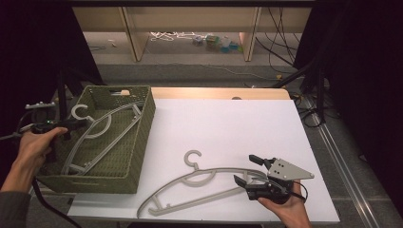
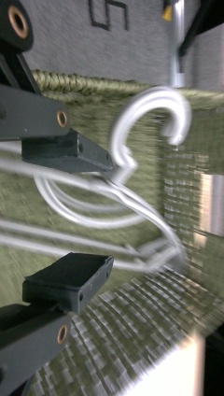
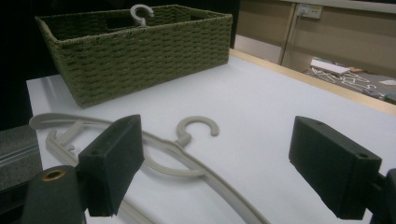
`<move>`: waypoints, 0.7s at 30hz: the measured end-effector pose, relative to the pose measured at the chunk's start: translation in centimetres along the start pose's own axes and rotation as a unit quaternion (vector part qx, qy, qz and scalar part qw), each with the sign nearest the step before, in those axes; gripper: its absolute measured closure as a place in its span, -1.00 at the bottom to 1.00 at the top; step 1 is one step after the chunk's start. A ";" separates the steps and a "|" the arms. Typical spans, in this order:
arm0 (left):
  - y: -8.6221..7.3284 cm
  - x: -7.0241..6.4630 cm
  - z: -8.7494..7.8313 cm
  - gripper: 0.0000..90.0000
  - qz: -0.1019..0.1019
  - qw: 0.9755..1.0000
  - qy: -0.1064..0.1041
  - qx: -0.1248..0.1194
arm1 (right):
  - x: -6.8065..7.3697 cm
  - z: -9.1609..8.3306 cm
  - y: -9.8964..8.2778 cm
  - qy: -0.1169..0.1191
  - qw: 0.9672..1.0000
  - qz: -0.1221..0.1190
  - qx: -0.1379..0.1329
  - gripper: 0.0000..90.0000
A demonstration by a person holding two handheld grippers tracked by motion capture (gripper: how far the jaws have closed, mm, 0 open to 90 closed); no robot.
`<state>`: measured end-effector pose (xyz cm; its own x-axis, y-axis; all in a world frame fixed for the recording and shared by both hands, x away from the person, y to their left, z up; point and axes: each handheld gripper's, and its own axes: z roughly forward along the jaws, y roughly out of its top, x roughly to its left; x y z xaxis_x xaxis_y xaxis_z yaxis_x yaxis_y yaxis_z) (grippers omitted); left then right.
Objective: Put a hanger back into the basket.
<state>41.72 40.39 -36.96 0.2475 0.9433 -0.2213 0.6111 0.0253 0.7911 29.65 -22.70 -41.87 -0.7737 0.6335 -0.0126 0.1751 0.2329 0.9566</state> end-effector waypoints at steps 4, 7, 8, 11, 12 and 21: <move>-0.2 -2.0 -1.9 -0.07 0.004 0.999 -0.013 -0.033 | 0.0 0.0 -0.1 -0.002 1.000 0.000 0.008 -0.59; -0.5 -3.6 -2.9 -0.06 0.017 0.998 -0.018 -0.049 | 0.1 0.0 0.0 -0.002 1.000 -0.002 0.010 -0.59; -0.7 -4.2 -3.1 -0.07 0.019 0.998 -0.023 -0.053 | 0.1 0.1 -0.1 -0.005 1.000 -0.001 0.004 -0.60; -1.1 -6.0 -4.1 -0.12 0.027 0.997 -0.030 -0.070 | 0.1 0.0 0.0 -0.003 1.000 0.000 0.008 -0.60; -1.2 -6.7 -4.4 -0.14 0.029 0.996 -0.034 -0.080 | 0.0 0.0 -0.1 -0.005 1.000 -0.001 0.004 -0.60; -3.4 -13.3 -5.5 -0.31 0.063 0.989 -0.091 -0.102 | 0.1 0.1 -0.2 -0.004 1.000 0.003 0.005 -0.61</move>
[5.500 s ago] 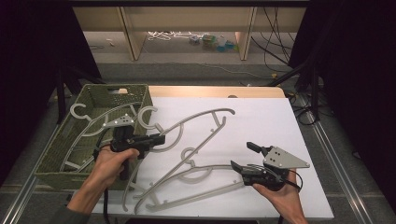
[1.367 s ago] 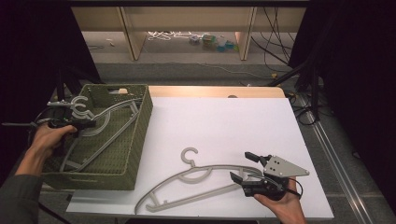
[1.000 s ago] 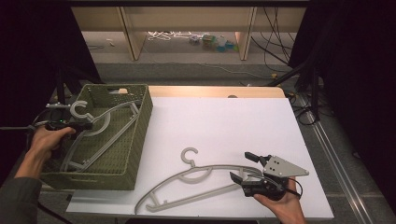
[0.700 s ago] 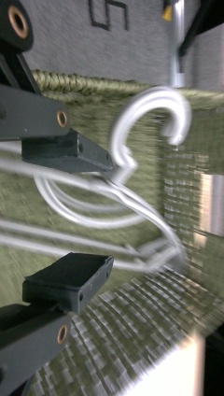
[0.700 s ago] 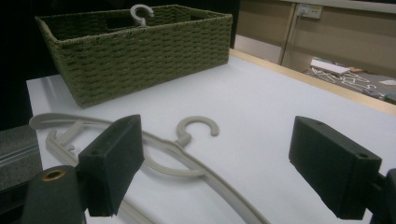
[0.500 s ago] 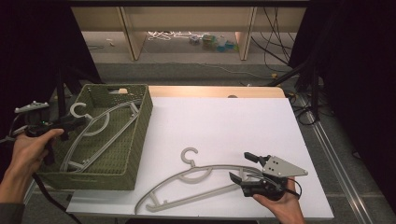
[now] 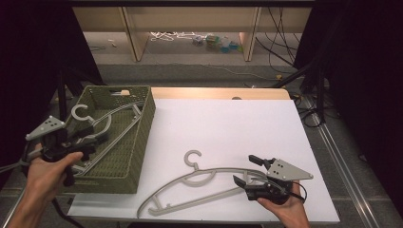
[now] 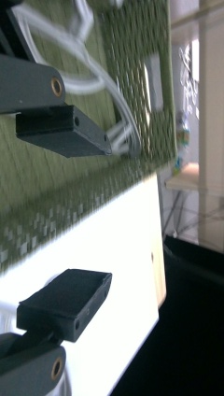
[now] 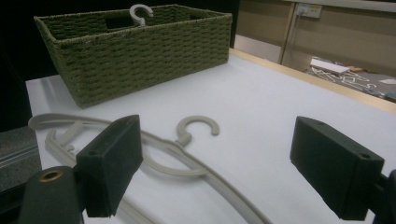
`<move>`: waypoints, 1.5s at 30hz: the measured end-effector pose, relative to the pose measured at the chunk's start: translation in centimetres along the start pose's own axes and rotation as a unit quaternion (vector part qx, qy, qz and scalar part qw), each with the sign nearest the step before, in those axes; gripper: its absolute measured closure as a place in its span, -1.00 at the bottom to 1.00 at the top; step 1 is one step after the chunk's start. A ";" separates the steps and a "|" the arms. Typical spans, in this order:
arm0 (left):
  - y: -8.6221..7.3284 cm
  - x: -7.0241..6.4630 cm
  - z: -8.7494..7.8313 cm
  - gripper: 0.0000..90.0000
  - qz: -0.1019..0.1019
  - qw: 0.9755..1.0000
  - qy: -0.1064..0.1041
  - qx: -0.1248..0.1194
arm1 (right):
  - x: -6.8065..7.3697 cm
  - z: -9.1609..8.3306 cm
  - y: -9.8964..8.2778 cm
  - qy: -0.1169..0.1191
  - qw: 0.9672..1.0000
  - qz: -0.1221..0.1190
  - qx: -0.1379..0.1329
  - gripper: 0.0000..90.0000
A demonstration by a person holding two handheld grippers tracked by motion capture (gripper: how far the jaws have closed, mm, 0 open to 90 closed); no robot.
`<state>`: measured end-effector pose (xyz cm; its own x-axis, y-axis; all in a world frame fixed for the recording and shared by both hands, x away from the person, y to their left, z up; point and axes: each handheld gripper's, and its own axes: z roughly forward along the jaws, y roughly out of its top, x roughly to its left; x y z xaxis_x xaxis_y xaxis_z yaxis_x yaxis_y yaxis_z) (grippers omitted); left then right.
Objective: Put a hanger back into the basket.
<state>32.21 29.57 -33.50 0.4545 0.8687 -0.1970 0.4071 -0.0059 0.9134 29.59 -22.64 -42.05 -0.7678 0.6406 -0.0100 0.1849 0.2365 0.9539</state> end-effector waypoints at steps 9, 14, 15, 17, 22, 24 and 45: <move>-1.7 -5.1 0.6 -0.36 0.015 0.998 -0.052 -0.015 | -0.1 0.0 -0.1 0.000 1.000 -0.001 0.000 -0.61; -3.0 -6.8 1.7 -0.40 0.020 0.997 -0.078 -0.011 | -0.1 0.1 -0.2 -0.003 1.000 -0.002 -0.004 -0.61; -3.1 -7.0 1.8 -0.41 0.021 0.996 -0.084 -0.008 | -0.1 0.0 -0.2 -0.002 1.000 -0.003 -0.005 -0.61; -3.4 -7.3 2.1 -0.42 0.022 0.996 -0.088 -0.017 | -0.1 0.0 -0.2 0.011 1.000 0.010 0.007 -0.61; -3.9 -7.6 2.7 -0.44 0.018 0.993 -0.113 -0.036 | -0.4 0.0 -0.4 0.001 1.000 0.000 -0.004 -0.61; -4.4 -7.7 3.0 -0.44 0.021 0.992 -0.122 -0.041 | -0.4 0.0 -0.4 0.001 1.000 0.001 -0.005 -0.61; -8.0 -9.0 5.1 -0.64 0.055 0.984 -0.159 -0.053 | -0.1 0.0 -0.5 0.010 1.000 0.012 -0.004 -0.63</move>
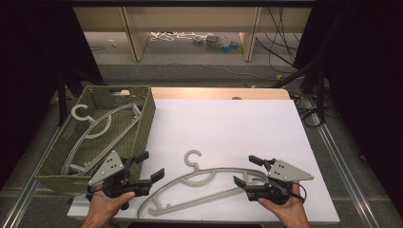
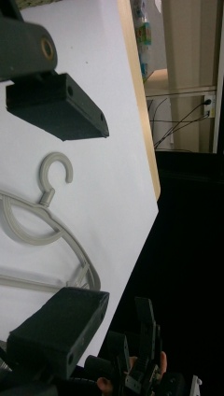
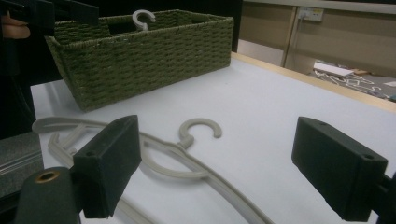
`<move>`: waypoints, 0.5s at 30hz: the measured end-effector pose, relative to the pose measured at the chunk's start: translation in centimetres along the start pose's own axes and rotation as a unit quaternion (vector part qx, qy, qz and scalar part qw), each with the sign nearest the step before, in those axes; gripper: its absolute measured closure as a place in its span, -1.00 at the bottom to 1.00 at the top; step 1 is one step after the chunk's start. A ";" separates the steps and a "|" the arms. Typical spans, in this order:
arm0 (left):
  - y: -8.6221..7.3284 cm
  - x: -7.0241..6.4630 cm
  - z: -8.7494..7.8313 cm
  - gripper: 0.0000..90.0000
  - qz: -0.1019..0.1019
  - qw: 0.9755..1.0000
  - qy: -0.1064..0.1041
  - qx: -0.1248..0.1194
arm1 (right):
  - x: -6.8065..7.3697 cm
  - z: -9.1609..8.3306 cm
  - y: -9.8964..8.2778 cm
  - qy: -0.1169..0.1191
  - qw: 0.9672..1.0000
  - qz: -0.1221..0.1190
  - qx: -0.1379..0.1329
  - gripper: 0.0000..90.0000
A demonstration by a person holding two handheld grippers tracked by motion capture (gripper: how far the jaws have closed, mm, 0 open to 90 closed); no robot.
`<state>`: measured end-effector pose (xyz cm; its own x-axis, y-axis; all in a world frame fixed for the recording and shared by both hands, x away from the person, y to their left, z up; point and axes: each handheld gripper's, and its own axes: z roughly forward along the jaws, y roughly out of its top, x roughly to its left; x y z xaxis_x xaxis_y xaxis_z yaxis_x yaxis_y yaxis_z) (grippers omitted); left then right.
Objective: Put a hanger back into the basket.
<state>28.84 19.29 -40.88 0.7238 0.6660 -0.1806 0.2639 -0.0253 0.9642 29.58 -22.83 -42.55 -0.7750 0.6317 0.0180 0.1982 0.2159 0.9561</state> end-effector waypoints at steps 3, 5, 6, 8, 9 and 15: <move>-0.4 0.0 0.1 -0.65 0.013 1.000 -0.001 0.001 | 0.0 0.1 -0.1 0.006 1.000 0.006 -0.003 -0.63; -0.5 0.0 0.1 -0.64 0.011 1.000 -0.003 0.002 | 0.0 0.1 -0.1 0.004 1.000 0.005 -0.002 -0.63; -0.6 0.0 0.2 -0.65 0.010 1.000 -0.001 0.002 | 0.0 0.1 -0.1 0.002 1.000 0.005 0.001 -0.64; -0.7 0.0 0.2 -0.65 0.010 1.000 0.002 0.003 | 0.0 0.3 -0.1 0.001 1.000 -0.003 -0.003 -0.64; -0.8 0.0 0.3 -0.65 0.011 1.000 0.003 0.004 | -0.1 0.3 -0.1 0.000 1.000 -0.009 0.000 -0.63; -1.2 -0.2 0.2 -0.64 0.018 1.000 0.002 0.010 | -0.6 1.1 0.4 0.009 1.000 -0.018 0.020 -0.64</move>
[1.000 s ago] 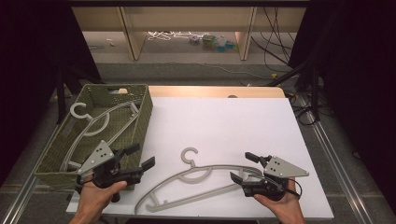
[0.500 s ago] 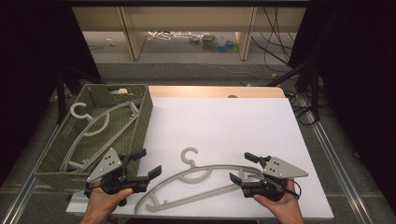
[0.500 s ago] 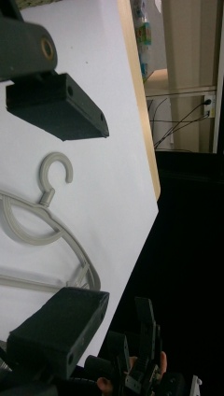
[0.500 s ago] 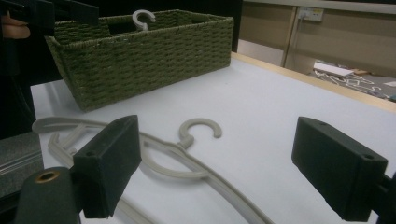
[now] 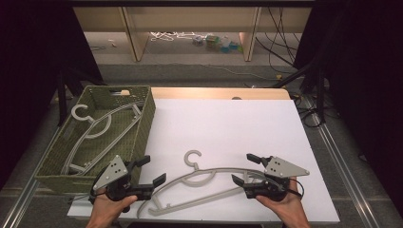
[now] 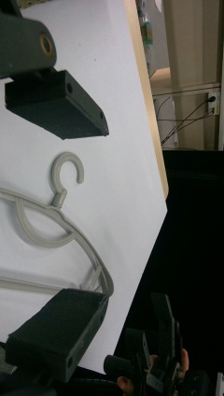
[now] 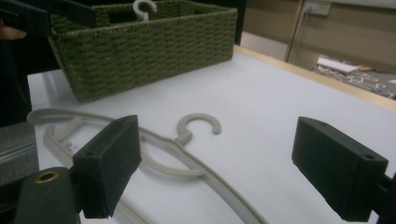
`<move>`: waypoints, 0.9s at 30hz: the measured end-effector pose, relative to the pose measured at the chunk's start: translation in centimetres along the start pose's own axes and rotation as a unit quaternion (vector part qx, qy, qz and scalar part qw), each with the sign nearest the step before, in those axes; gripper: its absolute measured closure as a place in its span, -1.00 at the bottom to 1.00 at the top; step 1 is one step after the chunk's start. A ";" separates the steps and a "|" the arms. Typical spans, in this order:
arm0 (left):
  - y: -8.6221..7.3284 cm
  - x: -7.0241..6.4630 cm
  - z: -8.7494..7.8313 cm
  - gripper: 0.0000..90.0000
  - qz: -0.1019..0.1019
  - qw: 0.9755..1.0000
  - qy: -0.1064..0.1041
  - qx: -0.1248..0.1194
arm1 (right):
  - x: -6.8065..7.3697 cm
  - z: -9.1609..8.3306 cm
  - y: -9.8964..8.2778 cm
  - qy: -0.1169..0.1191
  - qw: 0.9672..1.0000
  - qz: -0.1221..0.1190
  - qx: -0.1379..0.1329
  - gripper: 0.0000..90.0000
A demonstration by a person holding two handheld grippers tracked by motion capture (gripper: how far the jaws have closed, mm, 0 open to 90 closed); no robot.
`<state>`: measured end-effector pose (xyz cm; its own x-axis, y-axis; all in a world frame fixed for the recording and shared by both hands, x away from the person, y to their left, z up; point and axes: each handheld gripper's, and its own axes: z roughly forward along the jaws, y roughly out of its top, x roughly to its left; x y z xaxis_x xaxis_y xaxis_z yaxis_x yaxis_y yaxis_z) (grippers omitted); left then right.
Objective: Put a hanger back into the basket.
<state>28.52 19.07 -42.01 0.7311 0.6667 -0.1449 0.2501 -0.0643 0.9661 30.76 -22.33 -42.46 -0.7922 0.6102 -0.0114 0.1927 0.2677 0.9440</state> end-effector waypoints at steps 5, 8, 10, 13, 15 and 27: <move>-0.3 -0.2 0.2 -0.64 -0.003 1.000 0.000 0.005 | -0.9 1.5 0.2 0.022 0.997 -0.028 0.067 -0.61; -0.4 -0.2 0.3 -0.64 0.005 1.000 -0.006 0.008 | -1.5 2.4 0.3 0.024 0.995 -0.048 0.088 -0.44; -0.5 -0.2 0.4 -0.64 0.005 1.000 -0.006 0.011 | -1.8 3.1 0.4 0.023 0.993 -0.045 0.106 -0.48; -0.6 -0.2 0.4 -0.64 0.003 1.000 -0.007 0.016 | -2.4 4.0 0.6 0.028 0.989 -0.044 0.142 -0.45; -0.6 -0.1 0.5 -0.64 0.009 1.000 -0.009 0.018 | -2.8 4.9 0.5 0.034 0.985 -0.045 0.166 -0.39; -0.7 -0.2 0.6 -0.64 0.010 1.000 -0.009 0.023 | -4.0 9.5 0.2 0.064 0.948 -0.067 0.306 -0.06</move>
<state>28.57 18.57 -42.82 0.7480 0.6510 -0.1293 0.2637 -0.1127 0.9580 39.45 -17.61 -45.37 -0.8895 0.4552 -0.0396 0.3544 0.7422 0.5688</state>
